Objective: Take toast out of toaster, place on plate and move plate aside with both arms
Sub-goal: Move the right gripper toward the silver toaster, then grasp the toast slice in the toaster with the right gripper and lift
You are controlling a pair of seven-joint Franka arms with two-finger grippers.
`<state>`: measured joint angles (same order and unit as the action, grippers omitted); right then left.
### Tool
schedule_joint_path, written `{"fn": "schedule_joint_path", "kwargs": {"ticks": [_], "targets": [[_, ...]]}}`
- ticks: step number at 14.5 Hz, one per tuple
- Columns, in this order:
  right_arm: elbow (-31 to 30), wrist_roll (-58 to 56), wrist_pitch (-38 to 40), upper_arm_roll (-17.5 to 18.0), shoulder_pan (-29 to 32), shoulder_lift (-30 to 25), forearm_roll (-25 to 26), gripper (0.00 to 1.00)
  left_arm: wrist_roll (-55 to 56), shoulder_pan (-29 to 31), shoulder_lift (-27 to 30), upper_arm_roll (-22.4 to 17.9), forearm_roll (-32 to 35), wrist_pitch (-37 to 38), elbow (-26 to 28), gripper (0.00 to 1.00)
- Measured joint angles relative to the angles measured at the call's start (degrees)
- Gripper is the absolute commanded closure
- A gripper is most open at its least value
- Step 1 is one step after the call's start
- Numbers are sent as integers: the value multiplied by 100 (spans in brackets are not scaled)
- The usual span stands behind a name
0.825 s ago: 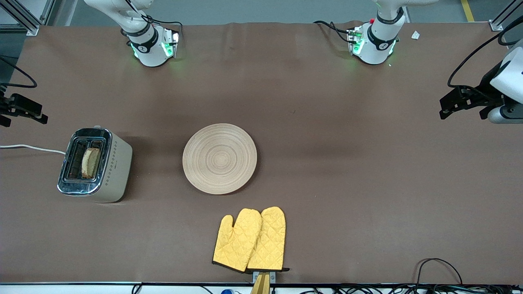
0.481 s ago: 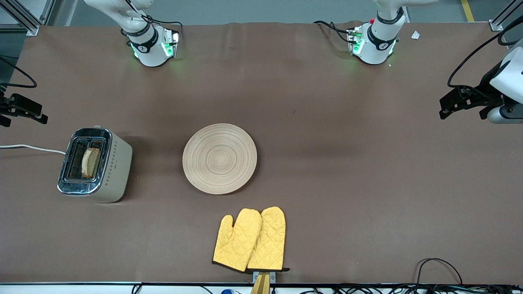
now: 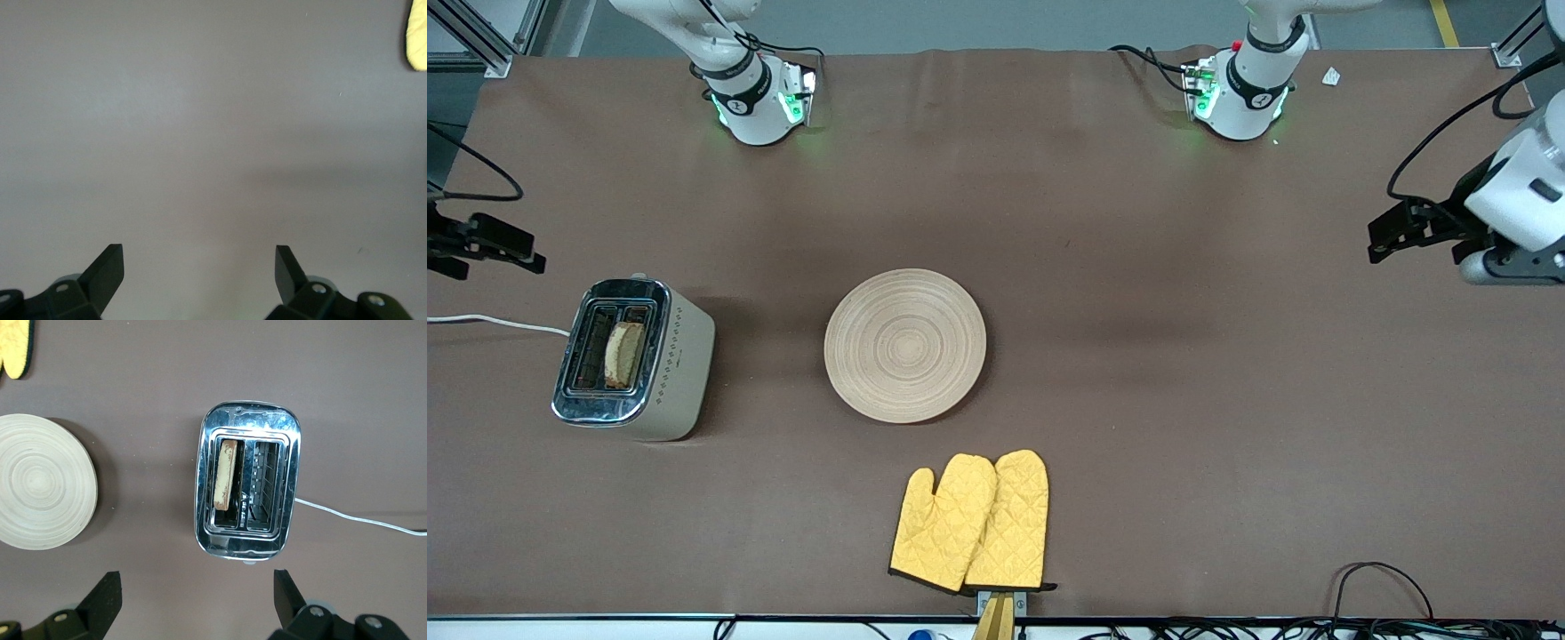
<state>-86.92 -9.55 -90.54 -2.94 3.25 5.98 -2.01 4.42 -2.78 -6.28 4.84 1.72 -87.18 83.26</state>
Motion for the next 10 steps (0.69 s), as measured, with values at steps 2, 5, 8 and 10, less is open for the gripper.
{"fn": "schedule_joint_path", "kwargs": {"ticks": [2, 5, 8, 10], "targets": [[-472, 0, -622, 0, 0, 51, 7, 0, 0, -38, -100, 20, 0, 2, -1, 0], [-996, -4, -1291, 1, 0, 320, 231, 0, 0, -41, -100, 61, 0, 3, -17, 0], [-1068, -4, -1699, 1, 0, 722, 302, 0, 0, -32, -84, 61, 0, 4, -68, 0], [-1074, -4, -1878, 2, -1, 968, 309, 0, 0, -19, -66, 60, 0, 4, -94, 0]]}}
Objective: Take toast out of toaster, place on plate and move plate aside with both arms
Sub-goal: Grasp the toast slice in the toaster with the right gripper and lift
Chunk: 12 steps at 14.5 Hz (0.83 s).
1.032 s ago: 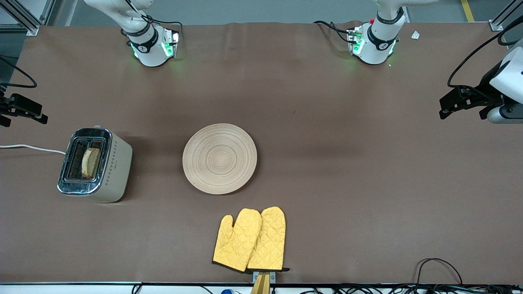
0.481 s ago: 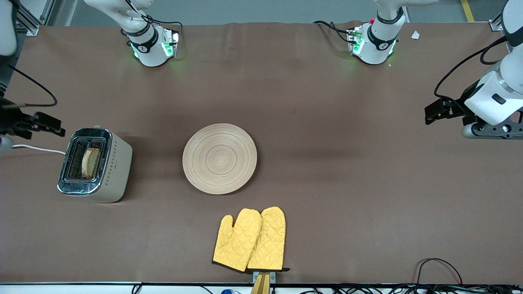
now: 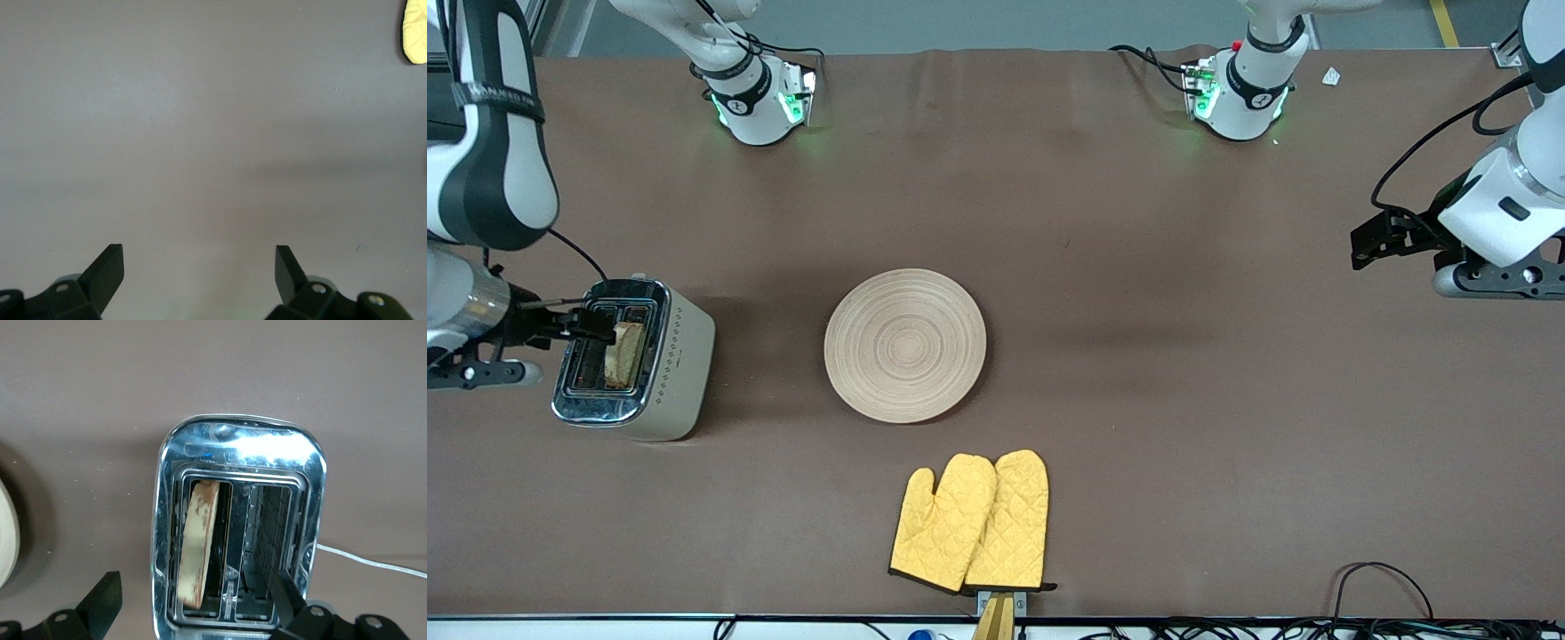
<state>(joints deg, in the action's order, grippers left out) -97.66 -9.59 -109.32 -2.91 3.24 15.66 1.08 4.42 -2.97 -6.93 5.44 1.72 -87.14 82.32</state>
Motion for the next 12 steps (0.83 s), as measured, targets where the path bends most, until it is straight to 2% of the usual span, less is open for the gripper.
{"fn": "schedule_joint_path", "kwargs": {"ticks": [5, 6, 7, 8, 12], "targets": [[-9, 0, -12, 1, 0, 359, 2, 2, 0, 3, 11, -1, 215, 0, -97, 0], [-26, 0, 0, 0, 1, 381, 2, 9, 0, 4, 11, -1, 215, 0, -98, 0], [-57, 1, 8, -3, 3, 392, 2, 57, 0, 3, 11, -1, 215, 0, -98, 0], [-80, 1, 23, -6, 7, 397, 3, 99, 0, 3, 11, -1, 215, 0, -98, 0], [-102, 1, 63, -9, 11, 399, 3, 100, 0, 10, 11, -1, 215, 0, -99, 0]]}}
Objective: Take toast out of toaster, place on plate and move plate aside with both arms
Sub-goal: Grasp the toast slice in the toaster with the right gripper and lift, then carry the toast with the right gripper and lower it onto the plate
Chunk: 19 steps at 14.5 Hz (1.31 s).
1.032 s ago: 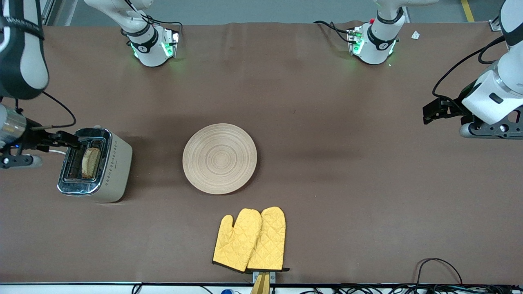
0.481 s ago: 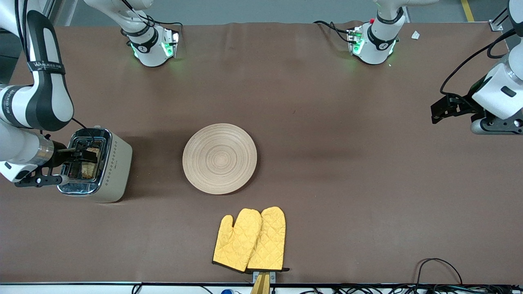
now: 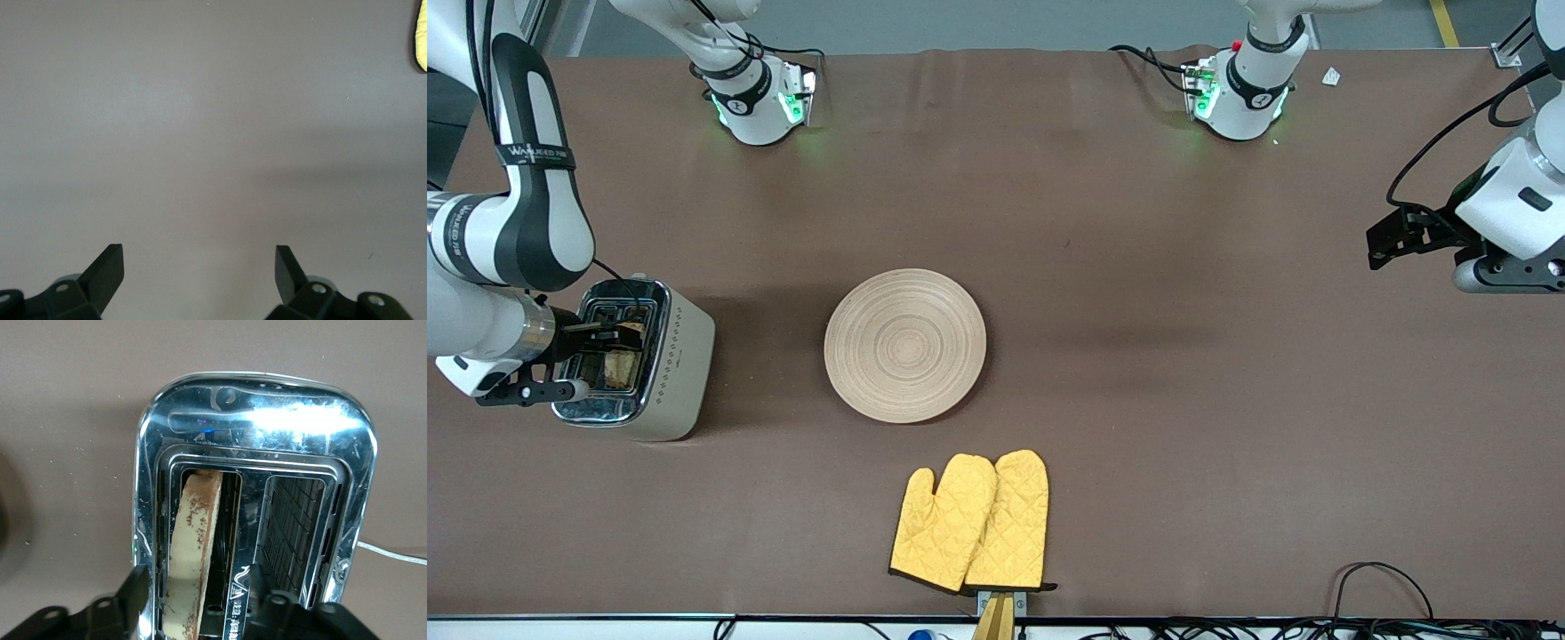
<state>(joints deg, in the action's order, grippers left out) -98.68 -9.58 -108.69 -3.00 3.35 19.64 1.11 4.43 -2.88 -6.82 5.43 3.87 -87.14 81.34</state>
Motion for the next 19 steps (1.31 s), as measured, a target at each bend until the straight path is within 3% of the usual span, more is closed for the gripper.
{"fn": "schedule_joint_path", "kwargs": {"ticks": [7, 12, 15, 17, 19], "targets": [[193, 0, 157, 7, -11, 1, 1, 100, 0, 0, 0, 0, 0, 0, -1, 0], [1438, -19, 1319, 17, -17, -147, 5, 100, 0, -4, 0, 1, 0, 0, -4, 0], [1949, -16, 1611, 58, -244, -213, -9, 100, 0, -7, 0, 2, 0, 0, -5, 0], [1962, 129, 1573, 70, -542, -172, -92, 100, 0, -7, 0, 3, 0, 0, -6, 0], [1759, 226, 1282, 83, -743, -43, -543, 100, 0, -7, 0, 3, 0, 0, -9, 0]]}}
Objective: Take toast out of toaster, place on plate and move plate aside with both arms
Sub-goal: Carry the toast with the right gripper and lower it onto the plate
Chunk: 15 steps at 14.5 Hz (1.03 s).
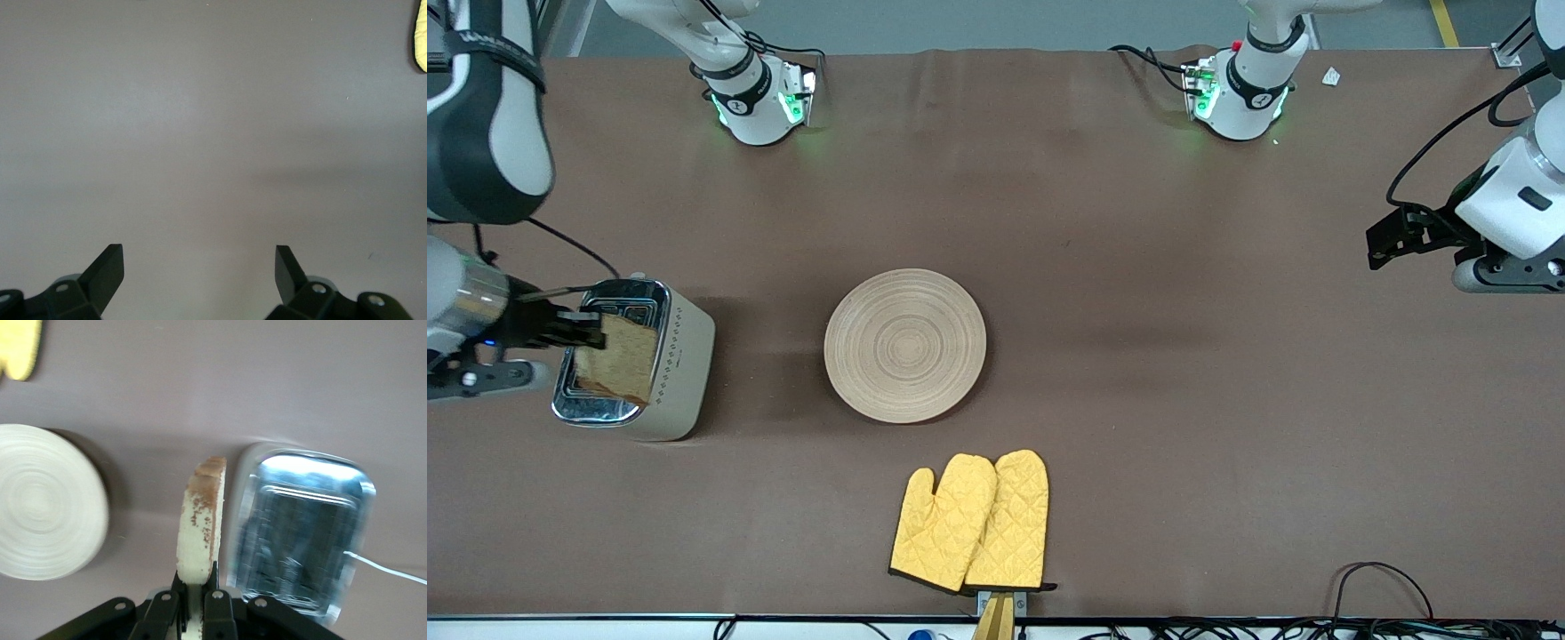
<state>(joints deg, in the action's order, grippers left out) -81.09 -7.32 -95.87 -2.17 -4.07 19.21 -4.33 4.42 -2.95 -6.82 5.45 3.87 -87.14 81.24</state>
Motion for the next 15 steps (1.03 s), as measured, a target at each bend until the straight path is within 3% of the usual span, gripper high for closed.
{"fn": "schedule_joint_path", "kwargs": {"ticks": [6, 10, 15], "targets": [[-1745, 210, -1797, 16, -610, 350, -1928, 100, 0, -1, 0, 1, 0, 0, -8, 0], [-1967, 585, -2113, 27, -1299, 384, -2923, 100, 0, -5, 0, 4, 0, 0, -8, 0], [-2190, 598, -3350, 37, -2163, 924, -3884, 100, 0, -6, 4, 11, 0, 0, -10, 0]]}}
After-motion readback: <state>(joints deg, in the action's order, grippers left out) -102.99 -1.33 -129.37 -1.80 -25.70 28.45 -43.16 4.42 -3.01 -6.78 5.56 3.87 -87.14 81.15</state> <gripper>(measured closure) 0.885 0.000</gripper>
